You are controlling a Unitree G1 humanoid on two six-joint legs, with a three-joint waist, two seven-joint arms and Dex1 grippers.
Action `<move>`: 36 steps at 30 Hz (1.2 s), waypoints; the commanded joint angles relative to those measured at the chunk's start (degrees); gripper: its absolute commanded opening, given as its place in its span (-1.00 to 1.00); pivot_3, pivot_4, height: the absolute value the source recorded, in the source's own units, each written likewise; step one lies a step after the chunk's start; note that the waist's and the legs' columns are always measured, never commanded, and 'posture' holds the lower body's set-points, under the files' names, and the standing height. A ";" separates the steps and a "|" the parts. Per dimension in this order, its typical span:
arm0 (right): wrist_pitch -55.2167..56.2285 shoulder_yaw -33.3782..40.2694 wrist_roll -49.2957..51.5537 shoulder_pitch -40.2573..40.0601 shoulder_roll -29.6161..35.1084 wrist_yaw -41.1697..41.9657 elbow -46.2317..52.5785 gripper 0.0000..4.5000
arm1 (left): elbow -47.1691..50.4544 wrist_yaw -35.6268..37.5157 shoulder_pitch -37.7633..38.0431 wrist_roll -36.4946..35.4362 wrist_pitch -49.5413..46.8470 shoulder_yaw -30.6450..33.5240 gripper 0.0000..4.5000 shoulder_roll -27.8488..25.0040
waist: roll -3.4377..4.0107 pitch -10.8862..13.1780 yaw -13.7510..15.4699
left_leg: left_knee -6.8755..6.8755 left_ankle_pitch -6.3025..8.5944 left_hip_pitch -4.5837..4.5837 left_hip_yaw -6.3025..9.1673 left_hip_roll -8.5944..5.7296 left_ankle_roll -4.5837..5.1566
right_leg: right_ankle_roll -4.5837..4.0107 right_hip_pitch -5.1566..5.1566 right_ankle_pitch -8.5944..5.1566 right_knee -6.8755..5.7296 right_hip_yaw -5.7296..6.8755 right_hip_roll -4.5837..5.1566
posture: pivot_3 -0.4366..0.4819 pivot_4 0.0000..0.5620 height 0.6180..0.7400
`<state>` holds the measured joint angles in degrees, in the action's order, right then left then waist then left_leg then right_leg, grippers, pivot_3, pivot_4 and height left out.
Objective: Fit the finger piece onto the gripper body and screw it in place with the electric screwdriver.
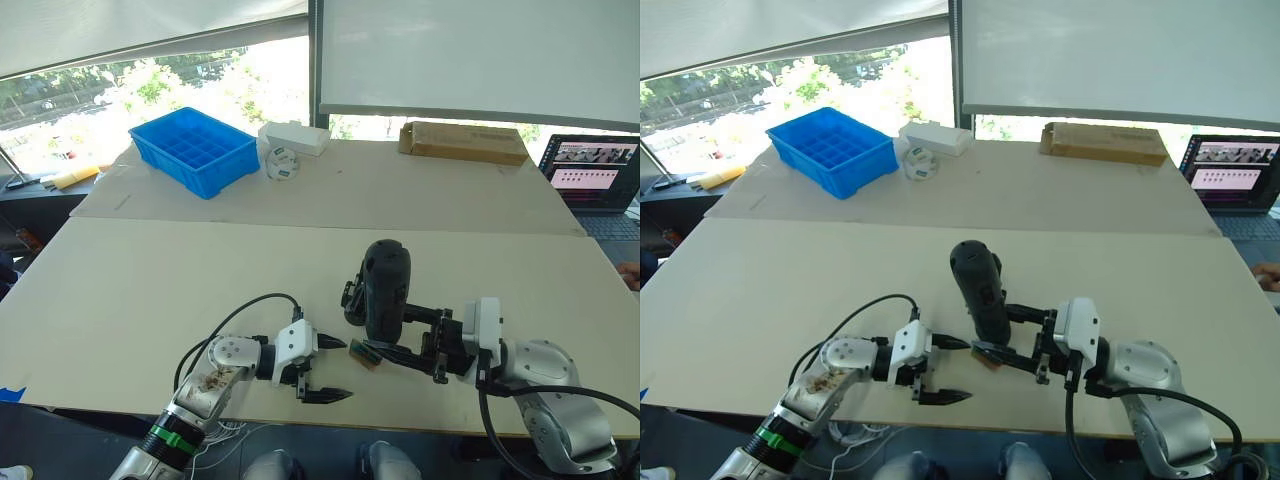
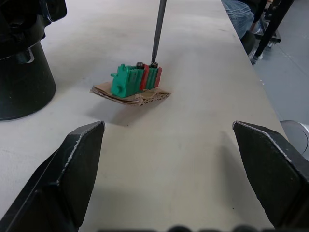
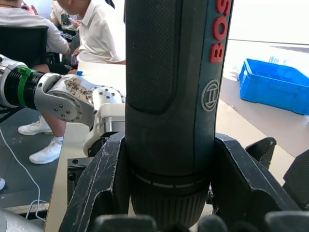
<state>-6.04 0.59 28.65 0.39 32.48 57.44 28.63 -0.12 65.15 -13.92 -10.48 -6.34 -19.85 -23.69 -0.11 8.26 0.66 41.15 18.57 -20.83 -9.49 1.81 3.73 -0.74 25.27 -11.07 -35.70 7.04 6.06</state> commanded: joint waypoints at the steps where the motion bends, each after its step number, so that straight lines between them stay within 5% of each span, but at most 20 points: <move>1: -0.14 0.50 2.80 2.00 0.26 -0.03 3.07 -0.15 | 1.68 -0.33 0.55 -0.40 -0.40 -0.53 1.00 0.01 | 0.00 0.00 0.00 | 0.00 0.00 0.00 0.00 0.00 0.00 | 0.00 0.00 0.00 0.00 0.00 0.00 | -0.05 -0.47 1.00; 36: -2.00 1.25 4.84 1.55 0.82 -1.52 3.64 -0.15 | 1.90 -1.28 -0.15 -1.08 -1.86 -0.73 1.00 0.36 | 0.00 0.00 0.01 | 0.02 0.04 -0.03 0.01 0.00 0.06 | 0.01 0.00 0.00 0.00 0.02 0.04 | -0.05 -0.47 1.00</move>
<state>-9.30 0.53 32.64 1.56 33.02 56.15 29.32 0.88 63.75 -13.63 -11.20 -8.13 -20.12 -23.57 -0.12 8.26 0.67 41.16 18.61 -20.85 -9.48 1.81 3.79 -0.73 25.27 -11.08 -35.71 7.06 6.10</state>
